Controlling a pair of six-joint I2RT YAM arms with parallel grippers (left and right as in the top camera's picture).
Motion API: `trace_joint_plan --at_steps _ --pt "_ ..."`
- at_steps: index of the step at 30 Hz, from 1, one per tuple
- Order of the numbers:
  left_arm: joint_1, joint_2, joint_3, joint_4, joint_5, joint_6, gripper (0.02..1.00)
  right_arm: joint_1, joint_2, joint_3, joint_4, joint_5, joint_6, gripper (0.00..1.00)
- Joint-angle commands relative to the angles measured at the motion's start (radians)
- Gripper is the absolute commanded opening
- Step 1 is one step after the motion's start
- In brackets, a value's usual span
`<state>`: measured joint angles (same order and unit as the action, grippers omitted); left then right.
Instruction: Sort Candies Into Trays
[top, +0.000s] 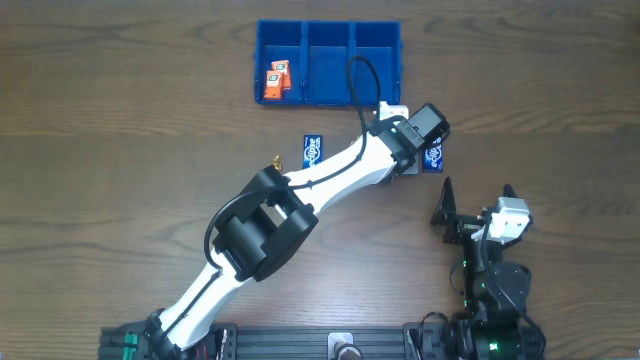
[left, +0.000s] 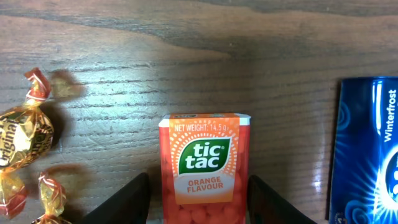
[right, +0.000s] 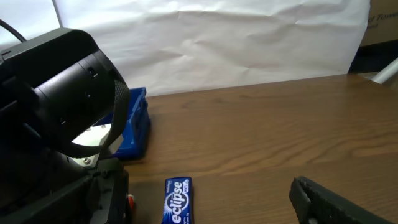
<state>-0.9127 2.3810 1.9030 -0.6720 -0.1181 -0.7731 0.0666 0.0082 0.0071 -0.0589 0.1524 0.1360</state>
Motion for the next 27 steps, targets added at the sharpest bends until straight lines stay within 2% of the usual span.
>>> trace_joint_plan --at_steps 1,9,22,27 --pt "-0.009 0.035 0.002 0.0 -0.042 0.045 0.507 -0.005 -0.006 0.001 -0.006 0.003 -0.011 0.998" --pt "-0.014 0.045 0.002 0.006 -0.05 0.06 0.474 -0.005 -0.006 0.001 -0.006 0.003 -0.011 0.998" --pt "-0.011 0.063 0.018 0.017 -0.067 0.071 0.316 -0.005 -0.006 0.001 -0.006 0.003 -0.011 0.998" --pt "-0.005 0.048 0.11 -0.038 -0.122 0.121 0.301 -0.005 -0.006 0.001 -0.006 0.003 -0.011 0.998"
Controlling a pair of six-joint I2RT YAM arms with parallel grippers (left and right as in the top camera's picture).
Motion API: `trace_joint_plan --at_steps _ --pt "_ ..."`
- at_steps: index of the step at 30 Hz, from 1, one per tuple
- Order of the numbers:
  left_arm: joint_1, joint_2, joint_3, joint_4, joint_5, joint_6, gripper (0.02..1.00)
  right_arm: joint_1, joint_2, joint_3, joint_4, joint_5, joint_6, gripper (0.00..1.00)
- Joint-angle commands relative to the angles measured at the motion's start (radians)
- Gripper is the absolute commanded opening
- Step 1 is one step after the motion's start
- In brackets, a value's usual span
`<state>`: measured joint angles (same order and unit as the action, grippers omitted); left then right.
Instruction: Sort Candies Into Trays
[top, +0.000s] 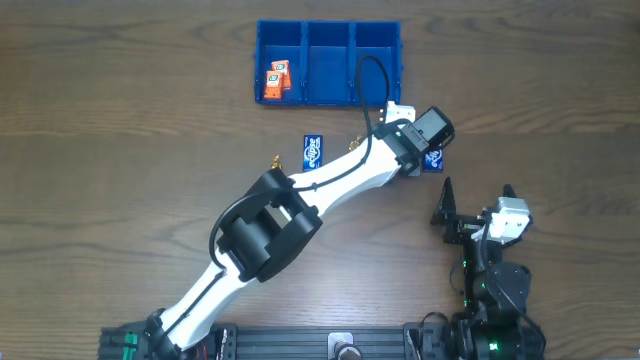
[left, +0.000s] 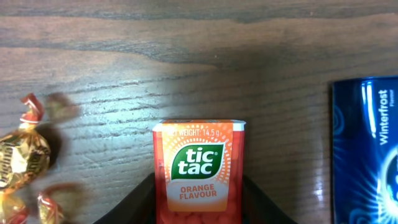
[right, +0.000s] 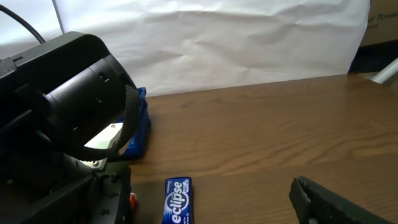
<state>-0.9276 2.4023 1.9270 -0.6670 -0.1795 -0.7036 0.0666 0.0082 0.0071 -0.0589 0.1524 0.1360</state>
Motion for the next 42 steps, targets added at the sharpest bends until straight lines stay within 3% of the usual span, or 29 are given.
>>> trace_joint_plan --at_steps 1,8,12,20,33,42 --pt "0.015 0.015 0.11 -0.054 -0.079 0.067 0.299 -0.005 -0.006 0.001 -0.006 0.003 -0.011 0.998" --pt "0.151 -0.201 0.158 -0.064 -0.163 0.216 0.286 -0.005 -0.006 0.001 -0.006 0.003 -0.011 0.998" --pt "0.277 -0.304 0.158 -0.068 -0.158 0.291 0.27 -0.005 -0.006 0.001 -0.006 0.003 -0.011 0.998" --pt "0.507 -0.312 0.149 -0.075 -0.003 0.38 0.253 -0.005 -0.006 0.001 -0.006 0.003 -0.011 0.998" --pt "0.563 -0.142 0.136 -0.082 0.097 0.394 0.264 -0.005 -0.006 0.001 -0.006 0.003 -0.011 0.998" --pt "0.573 -0.085 0.136 -0.081 0.103 0.394 0.268 -0.005 -0.006 0.001 -0.006 0.003 -0.011 0.998"
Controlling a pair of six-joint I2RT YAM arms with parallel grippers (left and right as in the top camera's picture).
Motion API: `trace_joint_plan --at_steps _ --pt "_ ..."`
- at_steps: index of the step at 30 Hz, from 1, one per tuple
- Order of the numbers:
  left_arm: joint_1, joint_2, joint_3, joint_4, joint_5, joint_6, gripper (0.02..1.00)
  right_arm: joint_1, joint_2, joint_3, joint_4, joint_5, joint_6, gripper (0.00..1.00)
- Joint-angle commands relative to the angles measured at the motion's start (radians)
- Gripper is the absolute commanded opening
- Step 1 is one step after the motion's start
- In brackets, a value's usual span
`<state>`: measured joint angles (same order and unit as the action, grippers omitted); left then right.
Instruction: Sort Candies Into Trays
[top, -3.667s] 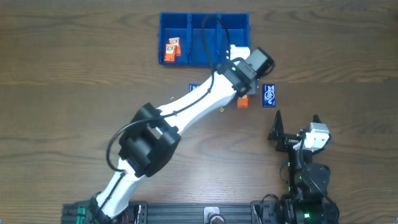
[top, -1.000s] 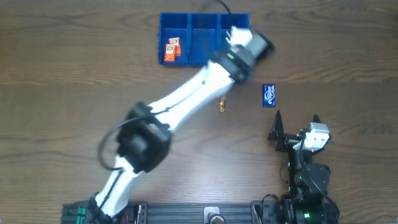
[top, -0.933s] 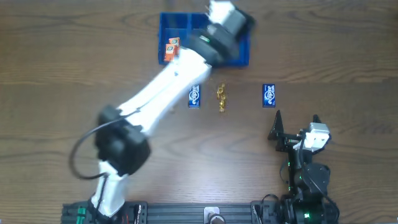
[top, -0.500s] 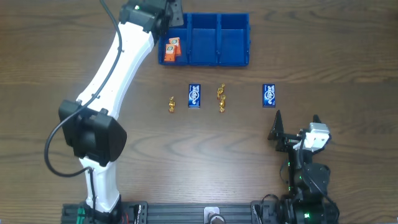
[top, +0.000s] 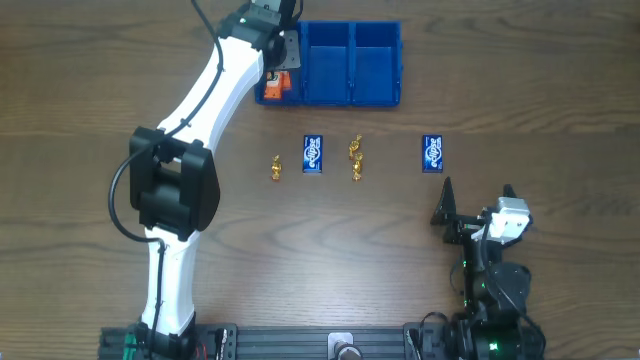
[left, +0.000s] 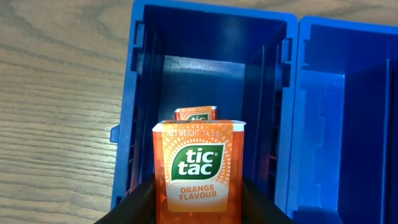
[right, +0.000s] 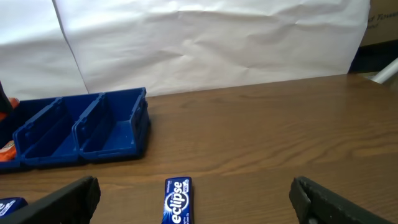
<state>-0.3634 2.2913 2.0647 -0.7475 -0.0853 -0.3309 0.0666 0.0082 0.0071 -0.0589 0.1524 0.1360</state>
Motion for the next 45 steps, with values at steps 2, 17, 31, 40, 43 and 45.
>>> trace_joint_plan --at_steps 2,17,31,40,43,45 --pt "0.01 0.031 -0.002 0.0 0.008 0.022 0.272 -0.005 -0.006 0.001 -0.006 0.003 -0.01 0.998" --pt "0.013 0.024 -0.001 0.011 0.008 0.032 0.908 -0.005 -0.006 0.001 -0.006 0.003 -0.011 0.998" --pt "0.017 -0.359 -0.106 0.142 -0.029 0.034 1.0 -0.005 -0.006 0.001 -0.006 0.003 -0.011 0.998" --pt "0.036 -0.974 -0.803 0.61 -0.11 0.171 1.0 -0.005 -0.006 0.001 -0.006 0.003 -0.011 0.998" --pt "0.098 -1.143 -0.952 0.621 -0.101 0.192 1.0 -0.005 -0.006 0.001 -0.006 0.003 -0.011 0.998" --pt "0.139 -1.241 -1.038 0.62 -0.098 0.206 1.0 -0.005 -0.006 0.001 -0.006 0.003 -0.011 0.998"
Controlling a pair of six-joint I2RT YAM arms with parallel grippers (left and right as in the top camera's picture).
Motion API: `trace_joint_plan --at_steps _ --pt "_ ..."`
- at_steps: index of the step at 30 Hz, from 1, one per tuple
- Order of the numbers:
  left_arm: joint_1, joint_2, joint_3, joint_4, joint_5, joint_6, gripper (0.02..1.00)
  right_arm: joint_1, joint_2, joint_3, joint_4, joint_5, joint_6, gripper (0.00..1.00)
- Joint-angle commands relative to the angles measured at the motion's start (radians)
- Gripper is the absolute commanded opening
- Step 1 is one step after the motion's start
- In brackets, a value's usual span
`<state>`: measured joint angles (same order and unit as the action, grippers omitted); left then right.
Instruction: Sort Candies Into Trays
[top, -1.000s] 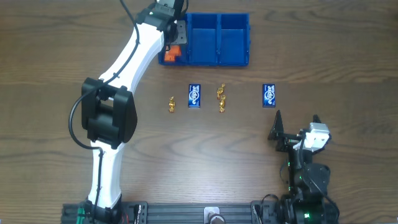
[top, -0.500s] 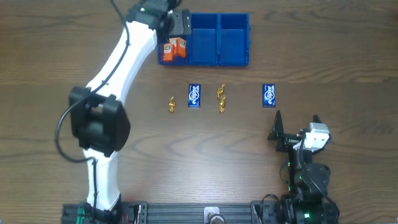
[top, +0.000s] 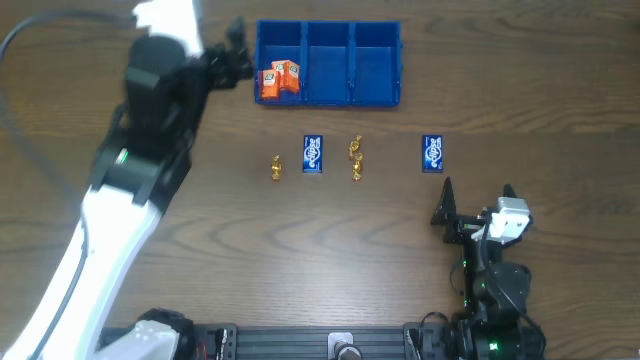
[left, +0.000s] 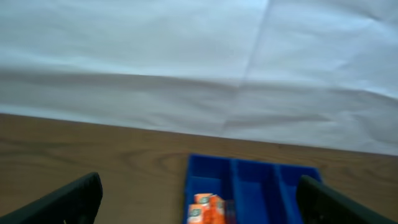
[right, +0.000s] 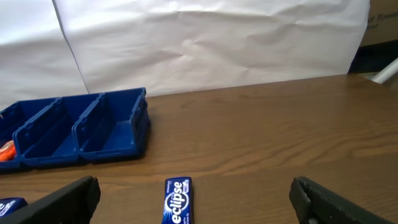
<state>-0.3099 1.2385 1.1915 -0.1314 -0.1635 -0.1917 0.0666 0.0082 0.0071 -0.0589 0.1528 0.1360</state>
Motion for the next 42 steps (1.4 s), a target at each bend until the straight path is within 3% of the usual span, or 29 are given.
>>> trace_joint_plan --at_steps 1,12,24,29,37,38,39,42 --pt "0.107 -0.242 -0.214 0.005 -0.017 0.077 1.0 -0.005 -0.006 0.001 -0.006 0.003 -0.011 0.998" --pt "0.283 -0.801 -0.744 0.152 0.138 0.106 1.0 -0.005 -0.006 0.001 -0.006 0.003 -0.01 0.998" --pt "0.312 -1.201 -1.17 0.347 0.312 0.134 1.0 -0.005 -0.006 0.001 -0.006 0.003 -0.011 0.998" --pt "0.312 -1.236 -1.187 0.312 0.413 0.245 1.0 -0.005 -0.006 0.001 -0.006 0.003 -0.011 0.998" --pt "0.311 -1.236 -1.187 0.076 0.415 0.303 0.998 -0.005 -0.006 0.001 -0.006 0.002 -0.011 0.998" --pt "0.311 -1.236 -1.187 0.073 0.412 0.301 0.947 -0.005 -0.006 0.001 -0.006 0.002 -0.011 0.998" --pt "0.311 -1.236 -1.187 0.075 0.417 0.3 0.993 -0.005 -0.006 0.001 -0.006 0.002 -0.011 0.998" --pt "0.311 -1.235 -1.187 0.078 0.416 0.301 0.998 -0.005 -0.006 0.001 -0.006 0.003 -0.01 0.998"
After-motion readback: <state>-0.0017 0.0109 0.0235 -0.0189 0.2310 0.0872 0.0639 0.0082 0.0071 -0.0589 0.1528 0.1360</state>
